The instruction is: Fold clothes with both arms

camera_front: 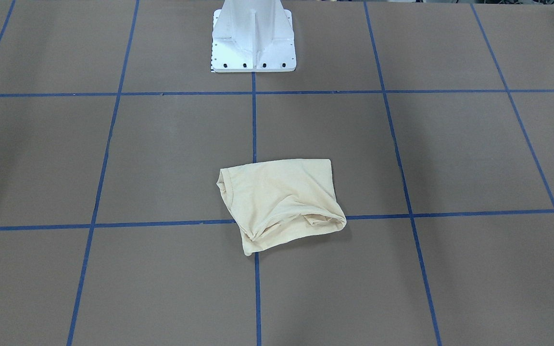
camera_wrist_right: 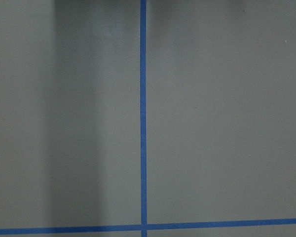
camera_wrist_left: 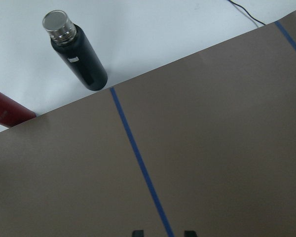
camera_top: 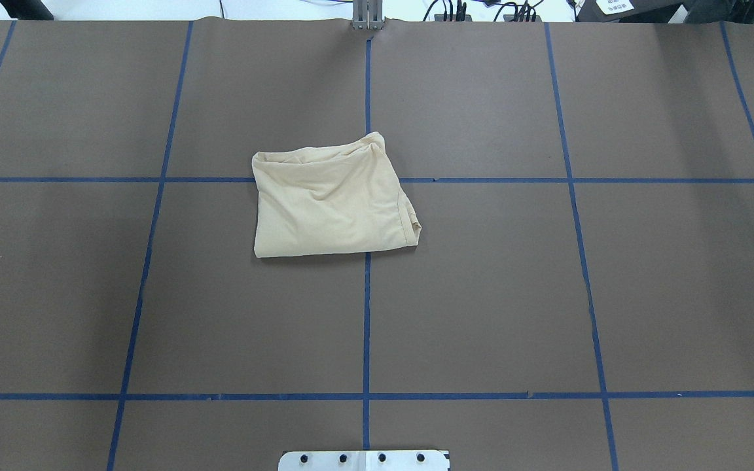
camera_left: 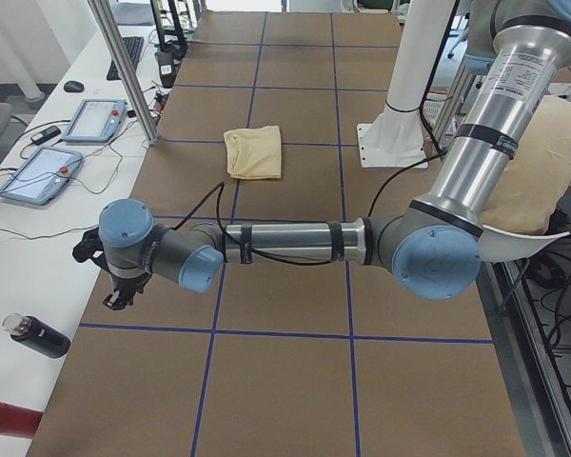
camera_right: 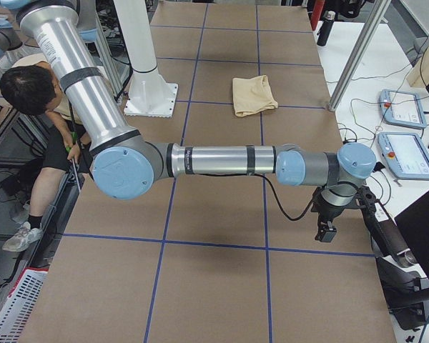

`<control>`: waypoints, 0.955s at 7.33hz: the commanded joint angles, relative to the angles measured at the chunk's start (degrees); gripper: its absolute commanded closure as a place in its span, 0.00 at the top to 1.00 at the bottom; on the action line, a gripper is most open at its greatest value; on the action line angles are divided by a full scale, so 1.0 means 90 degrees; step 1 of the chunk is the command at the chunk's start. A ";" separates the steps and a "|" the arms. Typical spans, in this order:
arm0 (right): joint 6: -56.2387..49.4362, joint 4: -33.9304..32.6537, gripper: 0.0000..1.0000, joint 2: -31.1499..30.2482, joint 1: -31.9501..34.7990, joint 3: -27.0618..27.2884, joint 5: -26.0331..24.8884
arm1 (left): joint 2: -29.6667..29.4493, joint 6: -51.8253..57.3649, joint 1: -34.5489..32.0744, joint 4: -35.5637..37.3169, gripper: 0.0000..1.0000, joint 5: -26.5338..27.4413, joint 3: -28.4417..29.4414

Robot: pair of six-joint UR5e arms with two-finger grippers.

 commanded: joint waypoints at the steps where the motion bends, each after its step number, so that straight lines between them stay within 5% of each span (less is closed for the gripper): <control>1: -0.0148 0.0008 1.00 -0.0223 0.0082 0.0153 0.0205 | 0.0062 0.0128 -0.0093 0.0009 0.43 -0.0032 -0.0042; 5: 0.1013 0.0018 1.00 -0.3284 0.0073 0.3819 0.0372 | 0.2762 -0.1304 -0.0083 0.0019 0.47 -0.0569 -0.3590; 7: 0.1043 0.0018 1.00 -0.4457 0.0073 0.4789 0.0382 | 0.3867 -0.1328 -0.0083 -0.0010 0.51 -0.0550 -0.4542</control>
